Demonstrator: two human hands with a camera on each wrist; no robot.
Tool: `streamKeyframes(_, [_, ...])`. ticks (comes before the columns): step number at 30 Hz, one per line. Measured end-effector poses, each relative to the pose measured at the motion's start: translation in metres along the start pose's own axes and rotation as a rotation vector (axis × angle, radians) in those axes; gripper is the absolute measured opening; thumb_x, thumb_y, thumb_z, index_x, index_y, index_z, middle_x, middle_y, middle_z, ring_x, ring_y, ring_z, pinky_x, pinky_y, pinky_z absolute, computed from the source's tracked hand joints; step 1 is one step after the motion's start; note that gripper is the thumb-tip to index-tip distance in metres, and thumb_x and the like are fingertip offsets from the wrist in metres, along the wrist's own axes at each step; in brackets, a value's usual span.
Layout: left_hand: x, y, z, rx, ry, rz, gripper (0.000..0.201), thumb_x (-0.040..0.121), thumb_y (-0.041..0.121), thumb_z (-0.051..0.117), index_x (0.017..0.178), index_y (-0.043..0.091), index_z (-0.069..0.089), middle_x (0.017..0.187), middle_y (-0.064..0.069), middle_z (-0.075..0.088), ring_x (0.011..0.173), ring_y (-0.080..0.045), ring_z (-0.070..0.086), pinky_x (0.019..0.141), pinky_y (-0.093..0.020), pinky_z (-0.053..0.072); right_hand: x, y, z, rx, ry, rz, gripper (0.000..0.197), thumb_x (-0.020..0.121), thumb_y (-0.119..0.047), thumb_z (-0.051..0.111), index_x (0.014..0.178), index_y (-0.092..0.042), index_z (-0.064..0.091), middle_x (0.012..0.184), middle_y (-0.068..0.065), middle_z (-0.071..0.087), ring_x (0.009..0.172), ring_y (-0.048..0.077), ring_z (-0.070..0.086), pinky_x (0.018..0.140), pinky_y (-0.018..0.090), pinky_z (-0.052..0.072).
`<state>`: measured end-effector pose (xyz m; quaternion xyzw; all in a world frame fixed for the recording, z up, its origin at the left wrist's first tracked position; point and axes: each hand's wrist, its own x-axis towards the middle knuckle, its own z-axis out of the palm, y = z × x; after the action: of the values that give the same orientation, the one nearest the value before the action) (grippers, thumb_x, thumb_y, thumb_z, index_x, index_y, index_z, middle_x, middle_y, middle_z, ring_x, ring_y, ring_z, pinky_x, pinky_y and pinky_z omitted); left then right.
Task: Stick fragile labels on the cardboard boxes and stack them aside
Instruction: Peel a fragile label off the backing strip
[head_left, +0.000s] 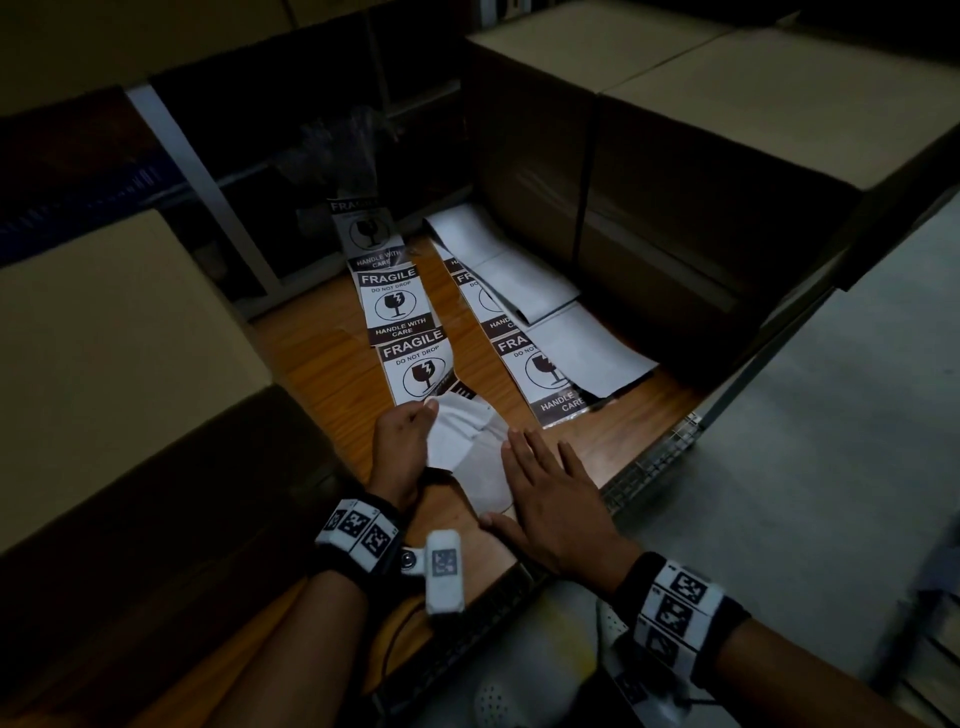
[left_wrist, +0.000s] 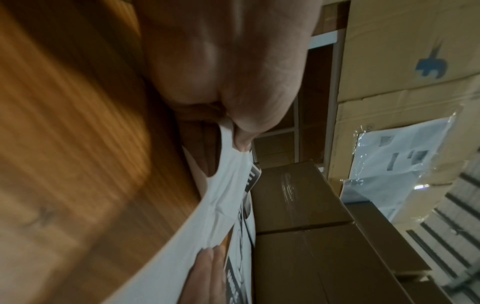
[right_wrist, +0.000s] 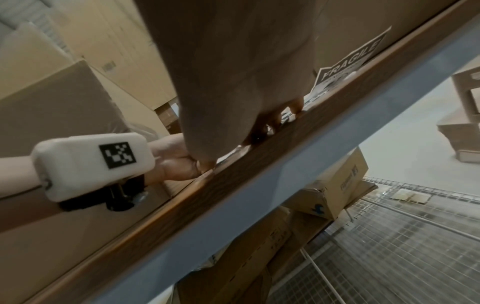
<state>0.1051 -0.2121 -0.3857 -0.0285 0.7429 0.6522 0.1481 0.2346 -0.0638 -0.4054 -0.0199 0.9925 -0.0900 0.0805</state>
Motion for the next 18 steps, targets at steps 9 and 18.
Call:
streamKeyframes(9, [0.001,0.001,-0.007,0.251,-0.105,0.099,0.032,0.098,0.030,0.055,0.084,0.004,0.069,0.081,-0.014,0.071,0.081,-0.033,0.069,0.072,-0.051,0.056,-0.003,-0.003,-0.022,0.046,0.051,-0.011,0.088,0.094,-0.069,0.009,0.152,-0.005,0.026,0.160,0.014,0.021,0.150,0.029,0.013,0.119,0.053,0.009])
streamKeyframes(18, [-0.008,0.021,0.000,0.569,-0.397,0.302,0.036,0.090,0.046,0.063,0.075,0.015,0.070,0.074,-0.003,0.068,0.072,-0.019,0.065,0.065,-0.037,0.049,0.043,0.033,-0.054,0.534,0.223,-0.216,0.086,0.077,-0.020,0.080,0.149,-0.016,0.035,0.118,0.004,0.062,0.099,0.015,0.059,0.083,0.028,0.052])
